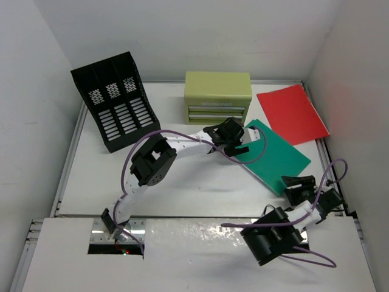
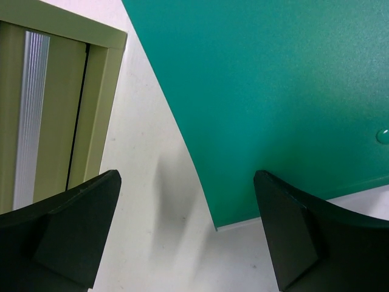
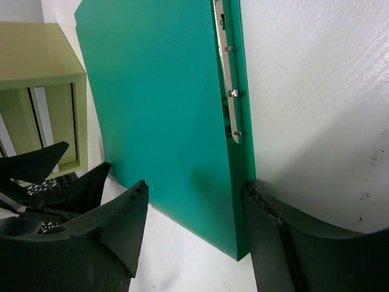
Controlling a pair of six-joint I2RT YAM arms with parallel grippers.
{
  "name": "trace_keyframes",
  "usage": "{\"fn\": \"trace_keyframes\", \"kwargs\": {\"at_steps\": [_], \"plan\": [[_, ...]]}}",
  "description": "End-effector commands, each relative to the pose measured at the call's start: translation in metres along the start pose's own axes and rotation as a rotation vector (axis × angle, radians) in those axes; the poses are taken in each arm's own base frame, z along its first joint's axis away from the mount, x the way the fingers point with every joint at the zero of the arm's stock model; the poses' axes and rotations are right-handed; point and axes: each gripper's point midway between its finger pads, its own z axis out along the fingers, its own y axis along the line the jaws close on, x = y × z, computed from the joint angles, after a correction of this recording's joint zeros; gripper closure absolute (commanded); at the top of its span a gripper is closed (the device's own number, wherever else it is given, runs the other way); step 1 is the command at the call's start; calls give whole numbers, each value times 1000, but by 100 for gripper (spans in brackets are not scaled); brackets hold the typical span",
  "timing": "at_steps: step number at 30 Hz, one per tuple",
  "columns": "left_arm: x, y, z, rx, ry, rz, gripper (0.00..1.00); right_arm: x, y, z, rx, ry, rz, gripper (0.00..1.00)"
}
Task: Organize the desk
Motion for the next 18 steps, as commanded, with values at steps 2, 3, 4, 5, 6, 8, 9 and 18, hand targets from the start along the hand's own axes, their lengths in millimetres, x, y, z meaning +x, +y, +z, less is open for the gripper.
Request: {"fn": "trace_keyframes", "kwargs": {"at_steps": [2,3,4,5,6,8,9,18], "plan": [[-12,-8,6,18,-32,17,9,5,0,2,-35,-4,-20,40],[-11,-9,7,22,-32,22,9,6,0,3,-46,-10,-21,43],[-11,-10,7,26,-31,24,9,14,-4,5,-50,6,10,44],[-10,-11,7,29,-31,27,9,15,-1,6,-74,13,14,45],[-8,-12,8,33,-27,37,9,17,0,6,-83,21,22,48],[-7,-13,8,36,-23,48,9,19,-1,6,-77,40,17,50],[-6,-13,9,34,-23,56,10,19,-1,6,-75,41,14,51],[-5,-30,11,81,-31,95,10,36,-14,10,-63,66,68,56]]}}
